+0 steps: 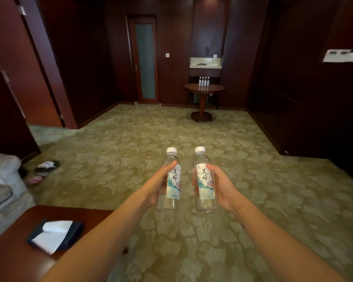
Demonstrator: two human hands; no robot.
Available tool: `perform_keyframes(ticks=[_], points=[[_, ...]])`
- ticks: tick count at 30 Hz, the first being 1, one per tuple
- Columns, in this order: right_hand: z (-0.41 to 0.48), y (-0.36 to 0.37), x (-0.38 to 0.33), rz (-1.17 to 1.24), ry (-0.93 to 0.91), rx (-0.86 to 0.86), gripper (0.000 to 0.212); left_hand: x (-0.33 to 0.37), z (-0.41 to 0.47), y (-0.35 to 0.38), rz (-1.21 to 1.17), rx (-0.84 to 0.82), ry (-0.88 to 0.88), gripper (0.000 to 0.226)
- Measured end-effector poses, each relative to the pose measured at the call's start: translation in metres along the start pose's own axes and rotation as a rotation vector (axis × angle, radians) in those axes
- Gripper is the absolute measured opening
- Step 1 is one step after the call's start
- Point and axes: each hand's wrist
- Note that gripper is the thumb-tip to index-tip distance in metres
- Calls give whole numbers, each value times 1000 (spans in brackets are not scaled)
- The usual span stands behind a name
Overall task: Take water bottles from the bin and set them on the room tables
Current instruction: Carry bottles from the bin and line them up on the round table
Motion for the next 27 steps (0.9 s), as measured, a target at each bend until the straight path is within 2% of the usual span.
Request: perform_keyframes(ticks=[2, 4, 7, 11, 14, 19, 24, 27], points=[[32, -7, -18, 15, 5, 2, 40, 16, 40, -5, -33, -40, 12, 47], [65, -19, -35, 11, 17, 12, 37, 29, 81, -5, -60, -94, 12, 41], [120, -37, -64, -40, 27, 29, 34, 42, 149, -6, -83, -121, 16, 45], [202, -71, -108, -91, 25, 56, 35, 59, 249, 0, -115, -95, 31, 55], [269, -100, -152, -112, -6, 75, 27, 76, 332, 11, -136, -53, 13, 57], [370, -141, -238, -188, -23, 65, 41, 124, 454, 38, -174, -7, 11, 38], [460, -173, -307, -207, -10, -19, 49, 159, 550, 51, -114, 10, -27, 33], [523, -195, -340, -231, -3, -34, 51, 176, 613, 47, -105, 20, 8, 35]])
Point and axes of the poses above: each hand's wrist, its own z-axis towards the middle knuckle, its own y-axis out of the palm, x = y × z, and after that the axes turned 13 degrees about z, right-handed
